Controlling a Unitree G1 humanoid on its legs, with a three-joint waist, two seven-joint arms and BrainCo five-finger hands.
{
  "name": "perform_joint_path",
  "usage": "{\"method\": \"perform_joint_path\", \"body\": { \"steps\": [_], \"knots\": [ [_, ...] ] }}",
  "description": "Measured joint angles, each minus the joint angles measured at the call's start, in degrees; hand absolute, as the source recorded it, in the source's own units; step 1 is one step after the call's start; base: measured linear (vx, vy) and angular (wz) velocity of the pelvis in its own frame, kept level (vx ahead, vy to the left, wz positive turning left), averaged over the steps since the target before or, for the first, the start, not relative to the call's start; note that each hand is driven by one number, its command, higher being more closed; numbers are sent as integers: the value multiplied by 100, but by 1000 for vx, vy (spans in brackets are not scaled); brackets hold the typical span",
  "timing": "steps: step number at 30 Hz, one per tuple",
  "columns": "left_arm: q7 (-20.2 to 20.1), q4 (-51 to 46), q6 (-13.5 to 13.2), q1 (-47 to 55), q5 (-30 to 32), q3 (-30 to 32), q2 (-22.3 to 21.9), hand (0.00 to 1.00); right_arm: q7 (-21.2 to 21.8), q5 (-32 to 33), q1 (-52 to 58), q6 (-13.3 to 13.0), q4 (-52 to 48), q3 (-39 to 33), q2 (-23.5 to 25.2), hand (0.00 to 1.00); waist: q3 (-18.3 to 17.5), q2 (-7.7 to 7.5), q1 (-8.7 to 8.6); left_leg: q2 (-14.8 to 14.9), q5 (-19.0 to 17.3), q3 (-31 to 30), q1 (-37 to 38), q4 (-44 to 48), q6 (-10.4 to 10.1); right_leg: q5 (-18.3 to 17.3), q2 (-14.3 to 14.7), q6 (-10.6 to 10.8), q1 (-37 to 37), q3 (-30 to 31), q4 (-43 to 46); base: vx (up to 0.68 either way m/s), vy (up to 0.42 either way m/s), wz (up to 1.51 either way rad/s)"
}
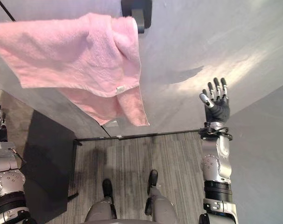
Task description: Organize washtable
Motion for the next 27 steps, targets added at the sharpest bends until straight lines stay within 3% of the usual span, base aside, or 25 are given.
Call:
{"method": "perform_joint_path", "body": {
  "steps": [4,8,12,19,23,27],
  "knots": [
    [102,-324,-224,62,4,429,-5,0,-133,-66,-8,-97,-65,-378,-139,0,-215,231,20,16,-8,-84,37,3,-12,-19,4,-25,91,-97,14,57,42,17],
    [200,-610,-326,13,123,448,233,0,-238,-92,-215,-165,-523,-564,-490,0,-342,277,4,31,-56,-136,285,5,-30,-117,9,24,384,-176,-6,16,32,10],
    [201,-647,-375,-164,214,398,473,0,-196,-87,-561,-470,-1006,-550,-596,0,-608,285,-11,30,-63,-148,334,5,-28,-127,8,25,440,-180,-8,2,8,0],
    [165,-1614,-410,-179,476,-393,433,0,111,-85,-654,-556,-1296,85,-579,0,-718,349,-21,32,-94,-173,442,3,-34,-150,9,-7,550,-184,-9,0,0,0],
    [-144,-2667,-421,246,626,-1038,-100,0,411,-104,-397,-482,-1481,613,-468,0,-770,436,-34,31,-93,-250,543,3,-29,-149,10,23,682,-203,-9,16,19,5],
    [-615,-3337,-312,1196,623,-2178,-1076,0,778,-164,304,-294,-1576,1321,35,0,-814,500,-39,35,-96,-255,565,4,-30,-161,16,34,702,-217,-9,10,11,1]
  ]
}}
